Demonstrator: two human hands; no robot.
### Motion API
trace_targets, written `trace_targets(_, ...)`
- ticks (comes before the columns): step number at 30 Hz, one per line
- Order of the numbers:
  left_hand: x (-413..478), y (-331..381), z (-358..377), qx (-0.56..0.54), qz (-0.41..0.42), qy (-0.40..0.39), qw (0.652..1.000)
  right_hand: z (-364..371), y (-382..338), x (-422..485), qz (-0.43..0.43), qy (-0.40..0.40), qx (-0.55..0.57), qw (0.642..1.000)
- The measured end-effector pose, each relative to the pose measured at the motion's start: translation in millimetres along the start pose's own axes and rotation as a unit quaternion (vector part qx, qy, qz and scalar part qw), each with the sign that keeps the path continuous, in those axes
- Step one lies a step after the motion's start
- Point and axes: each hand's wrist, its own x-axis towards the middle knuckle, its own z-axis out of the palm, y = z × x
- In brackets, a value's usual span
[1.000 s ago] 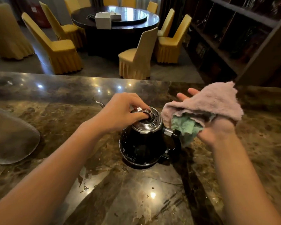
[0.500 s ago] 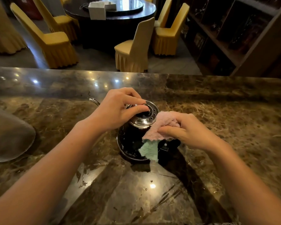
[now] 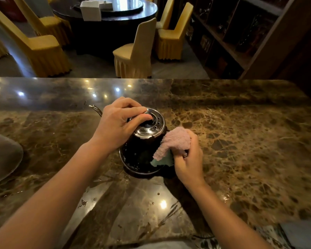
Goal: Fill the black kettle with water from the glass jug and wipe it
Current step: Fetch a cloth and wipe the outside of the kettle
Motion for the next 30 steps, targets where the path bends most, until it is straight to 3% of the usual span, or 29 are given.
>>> trace_targets(2, -0.9, 1.9, -0.1, 0.003, -0.004, 0.007, 1.000, 5.6, -8.7, -5.3, 0.021, 0.026, 0.022, 0.999)
trace_targets(5, -1.9, 3.5, 0.5, 0.010, -0.010, 0.002, 1.000, -17.3, -34.6, 6.8, 0.071, -0.057, 0.070, 0.993)
trace_targets(10, -4.1, 5.4, 2.9, 0.019, -0.023, 0.016, 0.999, -26.0, -74.8, 30.3, 0.016, -0.199, -0.073, 0.977)
trace_targets(13, -3.9, 6.6, 2.2, 0.029, -0.026, 0.015, 0.999, -8.0, -82.5, 19.3, -0.037, -0.141, -0.106, 0.984)
trace_targets(16, -2.7, 6.8, 1.0, 0.028, -0.025, 0.018, 0.999, -12.3, -41.9, -2.5, -0.100, -0.094, -0.103, 0.985)
trace_targets(20, -2.9, 8.1, 0.5, 0.027, -0.020, 0.022, 0.999, -35.5, -13.8, -12.5, -0.057, -0.099, 0.001, 0.993)
trace_targets(22, -2.5, 9.1, 0.8, 0.036, -0.018, 0.015, 0.999, -45.3, -20.9, -4.4, 0.026, -0.087, 0.117, 0.989)
trace_targets(24, 0.7, 9.5, 0.2, 0.052, -0.022, -0.007, 0.998, -59.2, -28.5, 15.1, 0.175, -0.008, 0.326, 0.929)
trace_targets(26, 4.8, 11.5, -1.7, 0.070, -0.016, -0.051, 0.996, -77.5, -31.8, 33.8, 0.225, 0.079, 0.490, 0.839)
trace_targets(28, 10.9, 13.5, -4.3, 0.075, -0.008, -0.102, 0.992, -95.9, -30.4, 40.3, 0.200, 0.117, 0.546, 0.805)
trace_targets(30, 19.9, 14.4, -4.2, 0.078, 0.003, -0.182, 0.980, -109.7, -30.1, 27.0, 0.214, 0.094, 0.555, 0.799)
